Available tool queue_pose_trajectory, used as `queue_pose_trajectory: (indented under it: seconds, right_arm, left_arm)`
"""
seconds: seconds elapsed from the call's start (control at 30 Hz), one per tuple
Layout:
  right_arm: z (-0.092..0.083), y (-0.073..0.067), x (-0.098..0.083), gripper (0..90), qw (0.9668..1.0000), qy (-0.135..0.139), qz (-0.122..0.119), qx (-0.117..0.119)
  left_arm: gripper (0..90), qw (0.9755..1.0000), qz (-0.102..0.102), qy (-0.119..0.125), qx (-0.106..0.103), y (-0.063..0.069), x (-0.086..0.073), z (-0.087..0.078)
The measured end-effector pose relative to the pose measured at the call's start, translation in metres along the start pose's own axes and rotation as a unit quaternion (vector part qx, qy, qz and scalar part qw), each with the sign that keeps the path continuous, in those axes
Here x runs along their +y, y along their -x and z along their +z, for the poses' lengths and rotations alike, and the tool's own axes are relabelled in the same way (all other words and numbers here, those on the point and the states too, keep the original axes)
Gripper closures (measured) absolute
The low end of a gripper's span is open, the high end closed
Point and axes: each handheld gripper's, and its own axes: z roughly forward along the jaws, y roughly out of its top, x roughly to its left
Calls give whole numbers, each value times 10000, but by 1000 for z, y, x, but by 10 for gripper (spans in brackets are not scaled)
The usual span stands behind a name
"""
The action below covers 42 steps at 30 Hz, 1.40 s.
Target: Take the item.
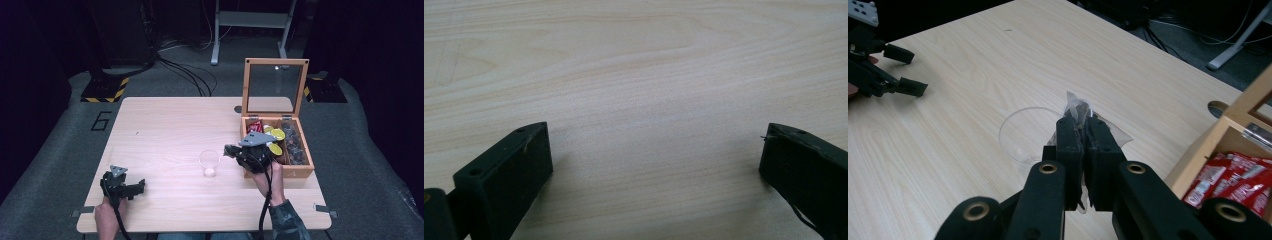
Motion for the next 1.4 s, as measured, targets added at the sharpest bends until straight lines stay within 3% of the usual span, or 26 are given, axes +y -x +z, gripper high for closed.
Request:
queue_pose_trajectory:
  seconds: [0.23,0.6,0.7,1.4]
  right_arm:
    - [15,-6,10,861,9993,-286,-171,194]
    - [37,-12,20,860,9975,-582,-105,382]
    - [47,-13,22,860,9960,-739,-188,467]
    - [82,-18,19,857,9904,-1226,-173,618]
  left_arm:
    - [3,10000,2,0,1,0,0,0]
    - [3,10000,-12,-19,-4,0,0,0]
    - [4,10000,-12,-18,-4,0,0,0]
    - [3,10000,-13,-18,-4,0,0,0]
